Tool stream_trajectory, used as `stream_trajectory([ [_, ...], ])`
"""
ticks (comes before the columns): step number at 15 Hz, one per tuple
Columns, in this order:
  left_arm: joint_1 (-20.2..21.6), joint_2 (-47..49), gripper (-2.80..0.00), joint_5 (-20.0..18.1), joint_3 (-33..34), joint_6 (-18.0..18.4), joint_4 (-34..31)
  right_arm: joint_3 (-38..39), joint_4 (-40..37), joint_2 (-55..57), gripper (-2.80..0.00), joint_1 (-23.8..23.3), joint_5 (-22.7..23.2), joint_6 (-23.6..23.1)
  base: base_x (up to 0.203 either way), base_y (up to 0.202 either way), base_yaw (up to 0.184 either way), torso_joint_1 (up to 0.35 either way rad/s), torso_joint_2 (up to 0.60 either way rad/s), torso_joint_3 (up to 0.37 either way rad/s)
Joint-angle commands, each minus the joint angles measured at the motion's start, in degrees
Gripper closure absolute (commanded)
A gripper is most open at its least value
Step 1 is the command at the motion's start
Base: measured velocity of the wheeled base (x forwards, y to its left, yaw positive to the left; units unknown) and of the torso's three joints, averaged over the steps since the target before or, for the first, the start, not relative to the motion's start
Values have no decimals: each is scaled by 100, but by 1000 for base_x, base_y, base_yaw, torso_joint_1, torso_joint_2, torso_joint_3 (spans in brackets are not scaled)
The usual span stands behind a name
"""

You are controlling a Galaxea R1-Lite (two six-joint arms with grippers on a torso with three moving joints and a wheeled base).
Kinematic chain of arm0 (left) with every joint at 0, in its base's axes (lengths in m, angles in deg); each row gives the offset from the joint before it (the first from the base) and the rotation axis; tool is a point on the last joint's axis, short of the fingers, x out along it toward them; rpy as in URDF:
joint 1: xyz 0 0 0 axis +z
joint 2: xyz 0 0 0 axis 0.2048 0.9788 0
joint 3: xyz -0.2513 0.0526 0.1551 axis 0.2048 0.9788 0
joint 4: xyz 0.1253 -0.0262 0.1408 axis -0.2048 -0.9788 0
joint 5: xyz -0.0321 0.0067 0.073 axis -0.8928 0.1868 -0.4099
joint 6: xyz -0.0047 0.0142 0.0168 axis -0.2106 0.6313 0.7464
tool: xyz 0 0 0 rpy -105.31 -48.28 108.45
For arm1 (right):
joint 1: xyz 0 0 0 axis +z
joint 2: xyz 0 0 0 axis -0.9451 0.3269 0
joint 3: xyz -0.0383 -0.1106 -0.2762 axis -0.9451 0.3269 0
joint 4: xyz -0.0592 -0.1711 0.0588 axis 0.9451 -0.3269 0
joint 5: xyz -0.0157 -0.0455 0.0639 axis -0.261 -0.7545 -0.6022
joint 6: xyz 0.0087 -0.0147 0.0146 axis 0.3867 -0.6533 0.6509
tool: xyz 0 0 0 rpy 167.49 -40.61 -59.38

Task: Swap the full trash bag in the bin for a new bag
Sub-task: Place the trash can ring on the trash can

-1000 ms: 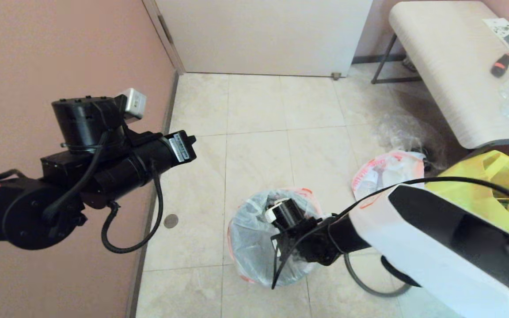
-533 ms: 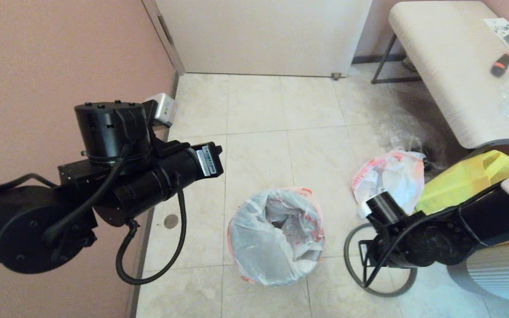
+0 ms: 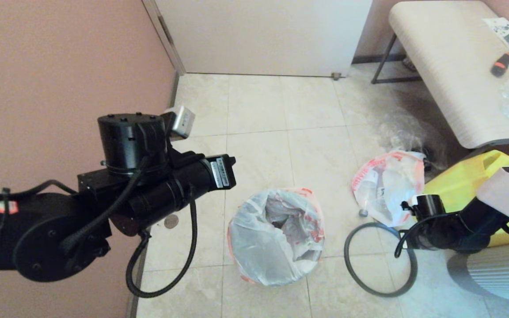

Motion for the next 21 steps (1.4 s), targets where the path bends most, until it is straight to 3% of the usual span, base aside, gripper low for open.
stream_trajectory([
  [1,-126,410,0,5,65,-25,34,-730,90,1114,0,-432,-4,-530,0,0,0,0,0,0],
  [4,-144,620,0,20,76,-52,203,-1788,171,2101,0,-808,56,-1510,0,0,0,0,0,0],
  [5,-144,628,0,28,100,-52,249,-2122,180,2327,-280,-877,74,-1696,0,0,0,0,0,0],
  [7,-144,628,0,37,146,-43,307,-2857,64,2688,-280,-960,138,-1791,0,0,0,0,0,0],
  [11,-144,656,0,64,146,-34,307,-3422,-386,2943,-280,-978,293,-1610,0,0,0,0,0,0],
  [16,-144,734,0,93,137,-35,324,-3541,-604,3038,-280,-977,400,-1571,0,0,0,0,0,0],
  [17,-144,734,0,134,137,-34,349,-3574,-752,3051,0,-983,406,-1571,0,0,0,0,0,0],
  [21,-153,716,0,151,146,-34,395,-3813,-1873,3086,0,-1030,510,-1571,0,0,0,0,0,0],
])
